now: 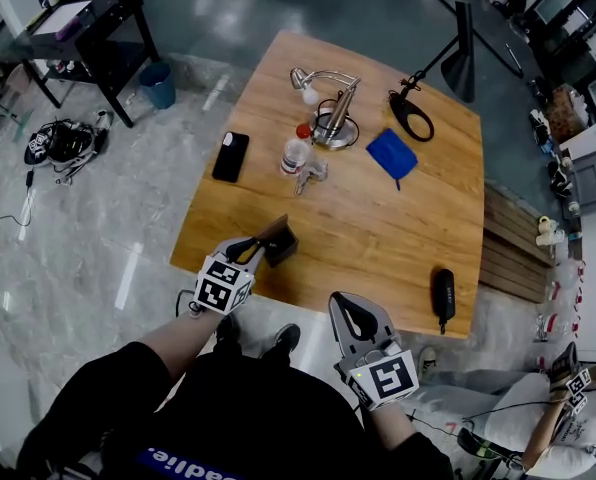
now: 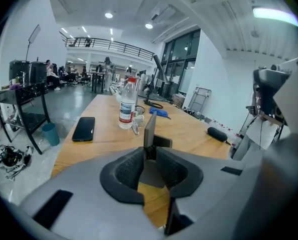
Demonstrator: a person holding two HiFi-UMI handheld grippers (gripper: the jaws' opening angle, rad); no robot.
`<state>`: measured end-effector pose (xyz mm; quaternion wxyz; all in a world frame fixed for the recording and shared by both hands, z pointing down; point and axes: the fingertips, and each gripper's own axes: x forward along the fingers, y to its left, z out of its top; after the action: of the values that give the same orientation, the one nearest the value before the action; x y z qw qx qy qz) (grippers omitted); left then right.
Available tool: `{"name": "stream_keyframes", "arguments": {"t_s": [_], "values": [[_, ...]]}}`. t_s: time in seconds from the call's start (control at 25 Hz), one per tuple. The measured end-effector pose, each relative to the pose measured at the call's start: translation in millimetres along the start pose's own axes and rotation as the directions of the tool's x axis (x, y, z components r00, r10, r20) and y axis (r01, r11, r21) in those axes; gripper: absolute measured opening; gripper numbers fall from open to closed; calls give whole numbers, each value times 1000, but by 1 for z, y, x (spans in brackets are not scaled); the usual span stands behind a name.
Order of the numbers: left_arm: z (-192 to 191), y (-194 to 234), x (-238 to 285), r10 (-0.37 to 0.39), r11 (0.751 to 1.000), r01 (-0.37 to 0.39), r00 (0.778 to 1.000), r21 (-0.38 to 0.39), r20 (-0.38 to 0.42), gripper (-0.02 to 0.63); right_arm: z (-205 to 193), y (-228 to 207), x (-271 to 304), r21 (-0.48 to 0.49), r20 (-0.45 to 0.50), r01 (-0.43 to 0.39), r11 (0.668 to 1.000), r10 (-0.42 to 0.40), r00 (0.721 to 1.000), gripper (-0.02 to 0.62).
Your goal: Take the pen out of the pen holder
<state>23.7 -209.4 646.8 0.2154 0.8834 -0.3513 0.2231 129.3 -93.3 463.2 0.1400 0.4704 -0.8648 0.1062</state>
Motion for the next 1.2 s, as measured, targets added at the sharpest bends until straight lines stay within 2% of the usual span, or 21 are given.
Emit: {"name": "stream_keyframes", "arguments": {"t_s": [0.12, 0.36, 0.56, 0.88, 1.2], "values": [[-1, 0, 0, 6, 1000, -6, 1000, 2, 1, 54, 1, -1, 1, -12, 18, -4, 1000, 5, 1000, 6], [1, -2, -6, -2, 1000, 2, 1000, 5, 8, 48, 0, 1, 1, -3, 9, -8, 1000, 8, 1000, 6], [7, -13, -21, -14, 1000, 14, 1000, 27, 25, 48, 6, 5, 0, -16, 42, -19, 1000, 20, 999, 6], [52, -37, -69, -43, 994, 31, 993, 106, 111, 46, 15, 14, -4, -15, 60, -44, 999, 44, 997, 6], [94, -70, -122, -86, 977, 46, 978, 206, 188, 46, 26, 32, -3, -37, 94, -88, 995, 92, 991, 6]]}}
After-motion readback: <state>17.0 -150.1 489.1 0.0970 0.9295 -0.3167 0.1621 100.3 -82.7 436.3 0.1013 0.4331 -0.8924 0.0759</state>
